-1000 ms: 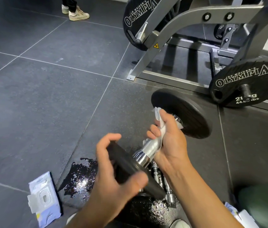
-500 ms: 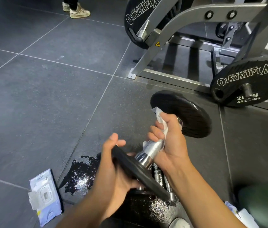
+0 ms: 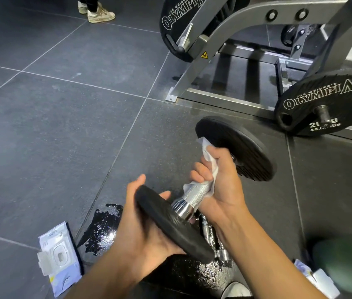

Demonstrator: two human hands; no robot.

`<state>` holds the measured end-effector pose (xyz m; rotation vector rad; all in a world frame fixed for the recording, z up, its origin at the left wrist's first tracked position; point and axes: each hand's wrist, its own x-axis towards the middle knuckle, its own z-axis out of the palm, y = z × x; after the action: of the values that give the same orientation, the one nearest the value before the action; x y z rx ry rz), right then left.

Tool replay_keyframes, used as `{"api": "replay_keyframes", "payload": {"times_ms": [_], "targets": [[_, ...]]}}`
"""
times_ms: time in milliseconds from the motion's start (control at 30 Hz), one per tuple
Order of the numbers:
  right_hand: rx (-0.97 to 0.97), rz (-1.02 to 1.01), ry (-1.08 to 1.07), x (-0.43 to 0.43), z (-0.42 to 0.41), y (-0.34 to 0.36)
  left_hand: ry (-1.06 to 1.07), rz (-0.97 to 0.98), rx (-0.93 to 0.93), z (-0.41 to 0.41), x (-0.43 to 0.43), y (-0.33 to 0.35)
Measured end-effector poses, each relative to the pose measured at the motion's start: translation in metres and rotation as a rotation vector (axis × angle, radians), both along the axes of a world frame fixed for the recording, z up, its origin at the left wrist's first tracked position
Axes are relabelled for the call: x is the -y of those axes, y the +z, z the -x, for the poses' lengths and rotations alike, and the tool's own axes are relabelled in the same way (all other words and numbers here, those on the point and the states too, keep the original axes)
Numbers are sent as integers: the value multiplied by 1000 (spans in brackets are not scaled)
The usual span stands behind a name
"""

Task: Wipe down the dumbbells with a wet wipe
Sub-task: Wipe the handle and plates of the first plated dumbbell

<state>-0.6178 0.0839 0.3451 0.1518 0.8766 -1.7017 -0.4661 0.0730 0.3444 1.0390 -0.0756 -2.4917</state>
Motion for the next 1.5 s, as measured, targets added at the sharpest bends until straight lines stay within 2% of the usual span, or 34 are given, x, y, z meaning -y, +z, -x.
{"api": "replay_keyframes", "payload": {"times_ms": [33,67,100,167,200,233,267,300,333,400,433,467,533,600,667,700,733,800,833,900,933,967,1000,1033,1067,1167,1200,1233,1267,1333,1400,1433,1467,1500], "targets": [[-5,-17,-14,0,0,0,54,102,19,2,-4,-4],[-16,-37,-22,2,-1,0,102,319,115,3,-9,-7],[-25,-57,-25,2,-1,-1,136,667,240,1,-12,-10],[-10,-78,-43,4,-3,-5,133,1539,460,-8,-13,-23],[9,-75,-66,4,-3,-7,205,1802,489,-10,-9,-29],[28,-68,-94,4,-4,-9,303,1834,483,-10,-4,-32],[43,-62,-119,5,-4,-12,384,1663,491,-8,2,-27],[51,-57,-138,6,-4,-14,387,1377,516,-5,8,-19],[54,-54,-148,6,-4,-15,313,1026,495,-3,12,-14],[43,-35,-141,5,-5,-16,58,368,305,-2,14,-8],[33,-30,-121,4,-5,-15,-5,190,216,-4,12,-7],[21,-35,-92,4,-5,-13,-24,135,165,-3,9,-4],[17,-58,-48,2,-4,-8,37,281,134,-1,2,-1],[22,-67,-27,1,-4,-1,109,808,268,-1,-8,-1],[38,-80,-40,1,-4,0,153,1581,444,-8,-9,-15],[56,-85,-49,1,-5,0,251,1808,453,-11,-6,-20],[71,-86,-62,1,-6,-2,355,1816,441,-14,-1,-23],[77,-87,-95,1,-8,-6,414,1423,503,-14,10,-17],[75,-90,-106,1,-9,-7,318,1124,529,-13,13,-10],[72,-87,-97,1,-10,-8,-8,482,378,-11,14,-5],[68,-85,-84,2,-11,-8,-88,270,261,-9,13,-2],[59,-89,-67,2,-12,-6,-102,206,195,-8,13,0],[47,-94,-54,3,-13,-6,-89,279,172,-6,10,2],[36,-94,-50,4,-13,-4,-41,462,191,-6,8,3],[30,-87,-53,4,-15,-3,-8,727,251,-6,6,3],[64,-71,-38,5,-19,-1,36,1754,535,-17,10,-14],[98,-72,-31,4,-20,-1,116,1912,535,-21,14,-21],[124,-72,-27,3,-21,0,209,1849,511,-23,18,-22],[138,-75,-32,2,-21,-1,260,1652,511,-23,22,-21],[139,-90,-50,0,-21,-3,117,1057,494,-21,28,-11],[127,-92,-44,0,-23,-3,-92,444,302,-17,26,-5],[121,-90,-38,0,-23,-4,-126,294,235,-14,22,-2],[113,-88,-32,1,-23,-4,-127,260,200,-11,18,2],[105,-87,-28,2,-23,-3,-107,359,193,-9,14,2]]}}
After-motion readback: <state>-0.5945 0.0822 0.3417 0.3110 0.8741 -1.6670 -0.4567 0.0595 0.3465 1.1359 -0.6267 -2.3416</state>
